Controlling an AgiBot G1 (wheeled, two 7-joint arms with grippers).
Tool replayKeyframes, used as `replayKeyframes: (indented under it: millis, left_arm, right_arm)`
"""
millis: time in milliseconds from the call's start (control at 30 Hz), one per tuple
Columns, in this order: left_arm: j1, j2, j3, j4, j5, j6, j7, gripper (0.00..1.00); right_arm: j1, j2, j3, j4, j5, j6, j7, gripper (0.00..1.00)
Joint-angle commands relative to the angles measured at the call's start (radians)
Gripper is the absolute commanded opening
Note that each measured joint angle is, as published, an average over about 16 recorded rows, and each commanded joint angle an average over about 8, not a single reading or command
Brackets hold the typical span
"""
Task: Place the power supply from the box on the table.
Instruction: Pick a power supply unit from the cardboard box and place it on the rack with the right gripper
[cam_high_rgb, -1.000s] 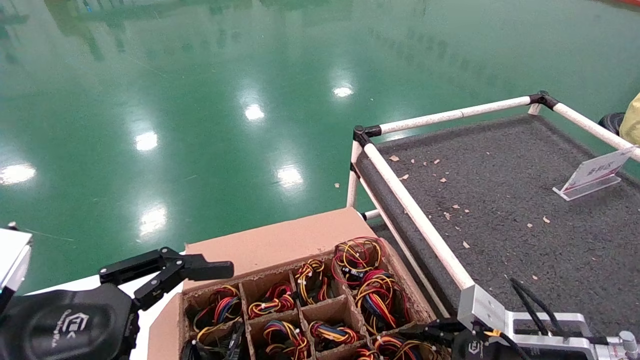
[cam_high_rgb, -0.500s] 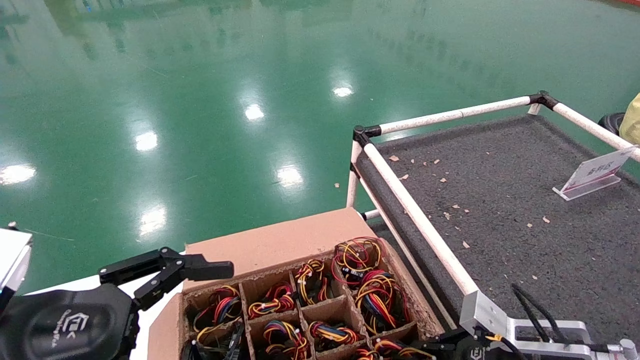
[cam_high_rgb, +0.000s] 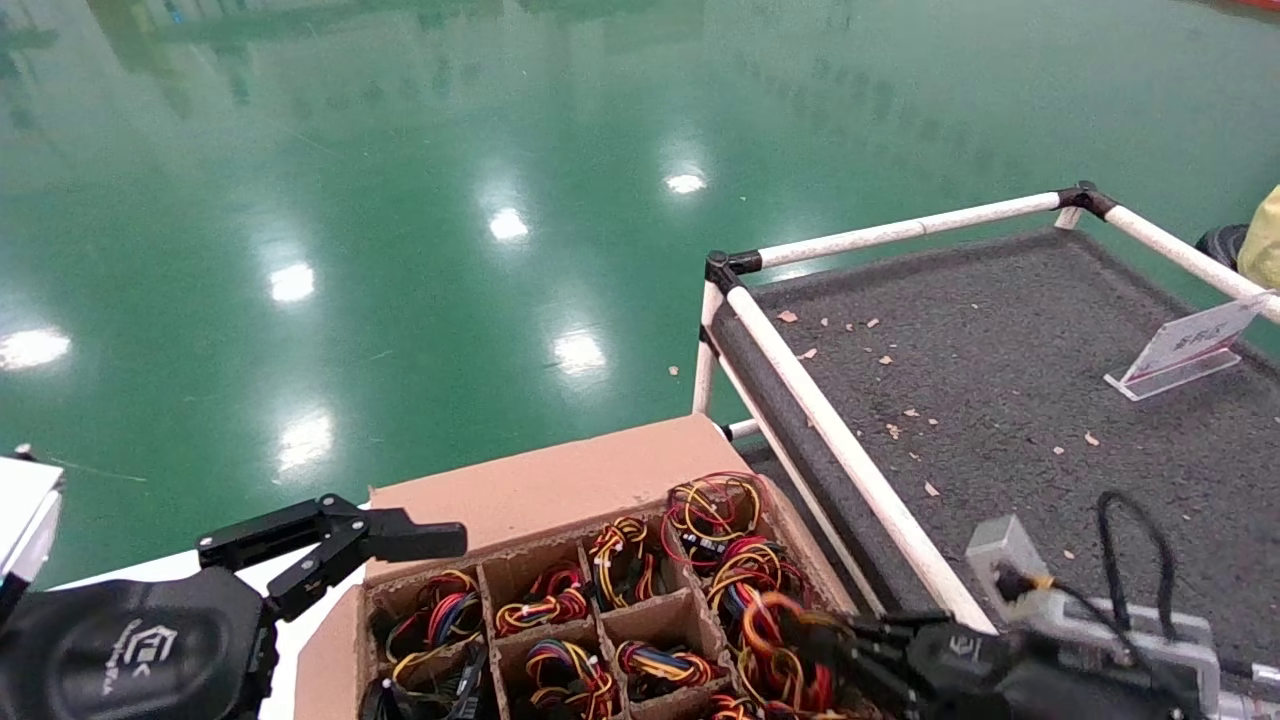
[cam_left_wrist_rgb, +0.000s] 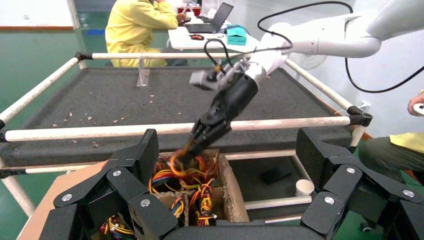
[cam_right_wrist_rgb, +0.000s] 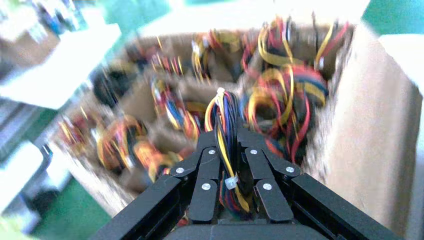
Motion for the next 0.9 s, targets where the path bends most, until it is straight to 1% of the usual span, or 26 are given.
replayKeyframes:
  millis: [33, 267, 400, 500, 600, 700, 800, 900]
  left_arm:
    - [0.000, 0.000, 0.000, 0.000, 0.000, 0.000, 0.000, 1.00]
    - [0.000, 0.000, 0.000, 0.000, 0.000, 0.000, 0.000, 1.00]
    - [0.000, 0.000, 0.000, 0.000, 0.000, 0.000, 0.000, 1.00]
    - [0.000, 0.000, 0.000, 0.000, 0.000, 0.000, 0.000, 1.00]
    - [0.000, 0.000, 0.000, 0.000, 0.000, 0.000, 0.000, 1.00]
    - [0.000, 0.000, 0.000, 0.000, 0.000, 0.000, 0.000, 1.00]
    - [0.000, 0.000, 0.000, 0.000, 0.000, 0.000, 0.000, 1.00]
    - [0.000, 0.000, 0.000, 0.000, 0.000, 0.000, 0.000, 1.00]
  right_arm:
    - [-0.017, -0.004, 0.019, -0.005, 0.044, 0.003, 0.017, 0.00]
    - [-0.056, 0.015, 0.103, 0.061, 0.210, -0.007, 0.073, 0.00]
    - [-0.046, 0.039, 0.139, 0.119, 0.259, 0.013, 0.102, 0.00]
    - [-0.023, 0.056, 0.160, 0.157, 0.283, 0.033, 0.130, 0.00]
    - [0.018, 0.068, 0.173, 0.180, 0.295, 0.050, 0.156, 0.00]
    - [0.079, 0.069, 0.176, 0.180, 0.290, 0.064, 0.173, 0.00]
    - [0.160, 0.057, 0.165, 0.156, 0.264, 0.076, 0.179, 0.00]
    - [0.258, 0.033, 0.146, 0.106, 0.221, 0.083, 0.170, 0.00]
